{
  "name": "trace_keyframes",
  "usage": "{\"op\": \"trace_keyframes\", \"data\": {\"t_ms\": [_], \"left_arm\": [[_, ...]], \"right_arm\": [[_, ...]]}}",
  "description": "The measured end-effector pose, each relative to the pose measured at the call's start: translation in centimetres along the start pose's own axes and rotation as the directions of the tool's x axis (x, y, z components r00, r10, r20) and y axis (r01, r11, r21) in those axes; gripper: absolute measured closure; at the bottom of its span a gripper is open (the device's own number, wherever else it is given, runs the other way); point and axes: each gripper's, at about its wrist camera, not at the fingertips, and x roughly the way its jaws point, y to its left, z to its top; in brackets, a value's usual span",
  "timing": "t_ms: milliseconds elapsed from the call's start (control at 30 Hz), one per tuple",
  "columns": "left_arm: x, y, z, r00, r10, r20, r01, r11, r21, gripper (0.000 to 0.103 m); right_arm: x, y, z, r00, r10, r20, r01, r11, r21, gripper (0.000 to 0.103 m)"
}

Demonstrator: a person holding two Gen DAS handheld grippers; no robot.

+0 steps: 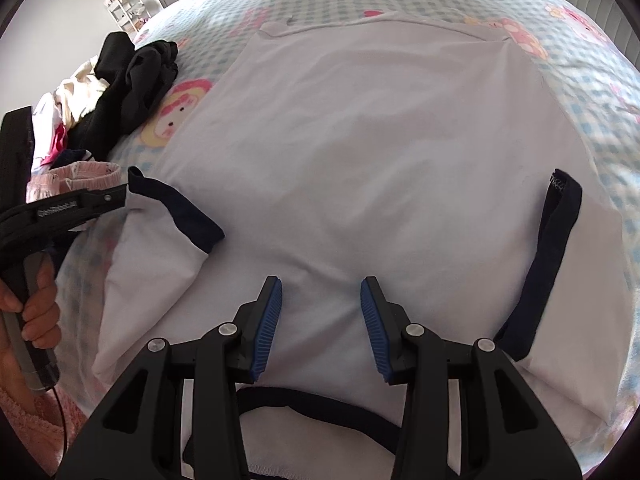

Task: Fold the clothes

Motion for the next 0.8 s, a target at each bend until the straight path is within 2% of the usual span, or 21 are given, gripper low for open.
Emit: {"op": "trace_keyframes", "data": {"t_ms": [67, 133, 233, 267, 333, 433, 500, 533, 667, 767, 800], "left_arm": [[-1.7, 0.2, -0.7, 0.997, -0.059, 0.045, 0.058, 0.998, 0.007, 0.099], [-3.5, -0.9, -1.3, 0.990, -0.095, 0.103, 0.091, 0.995, 0.045, 0.099], [-4.6, -2.5, -3.0, 0.969, -0.226, 0.102, 0.217, 0.972, 0.094, 0.098], [-4.1, -3.0, -3.5, 0.972, -0.220, 0.082, 0.210, 0.971, 0.110, 0.098], [-2.8, -4.1, -4.4, 0.979, -0.200, 0.040, 0.193, 0.971, 0.139, 0.098], [-0.2, -3.8, -5.4, 0.995, -0.089, -0.050, 0.094, 0.989, 0.116, 0.098], [-1.2, -3.2, -5.8, 0.994, -0.105, -0.034, 0.108, 0.989, 0.099, 0.097], [-1.8, -2.9, -5.9, 0.993, -0.113, -0.026, 0.115, 0.989, 0.091, 0.097], [-4.5, -2.3, -7.5, 0.981, -0.197, 0.001, 0.196, 0.978, 0.070, 0.091], [-3.9, -3.2, -9.2, 0.977, -0.210, -0.041, 0.213, 0.973, 0.088, 0.089], [-3.7, -3.5, -9.7, 0.977, -0.208, -0.056, 0.213, 0.973, 0.095, 0.089]], "right_arm": [[-0.8, 0.1, -0.1, 0.999, 0.027, 0.025, -0.027, 1.000, 0.008, 0.061], [-1.9, 0.2, 0.0, 0.993, 0.097, 0.062, -0.098, 0.995, 0.016, 0.061], [-2.6, 0.8, 0.4, 0.972, 0.217, 0.087, -0.218, 0.976, 0.003, 0.061], [-2.5, 1.3, 0.6, 0.969, 0.236, 0.079, -0.236, 0.972, -0.005, 0.061], [-1.7, 2.2, 0.7, 0.973, 0.225, 0.056, -0.224, 0.974, -0.023, 0.061], [-0.1, 3.1, 0.3, 0.982, 0.191, 0.008, -0.190, 0.979, -0.069, 0.061], [0.3, 2.6, 0.1, 0.991, 0.130, -0.006, -0.130, 0.989, -0.071, 0.073], [0.3, 2.4, 0.0, 0.994, 0.109, -0.010, -0.109, 0.992, -0.071, 0.073], [-2.4, 2.2, -0.6, 0.977, 0.207, 0.052, -0.204, 0.977, -0.059, 0.064], [-2.9, 3.6, -1.6, 0.952, 0.305, 0.037, -0.300, 0.949, -0.092, 0.062], [-2.6, 4.3, -2.1, 0.950, 0.313, 0.016, -0.310, 0.945, -0.102, 0.062]]}}
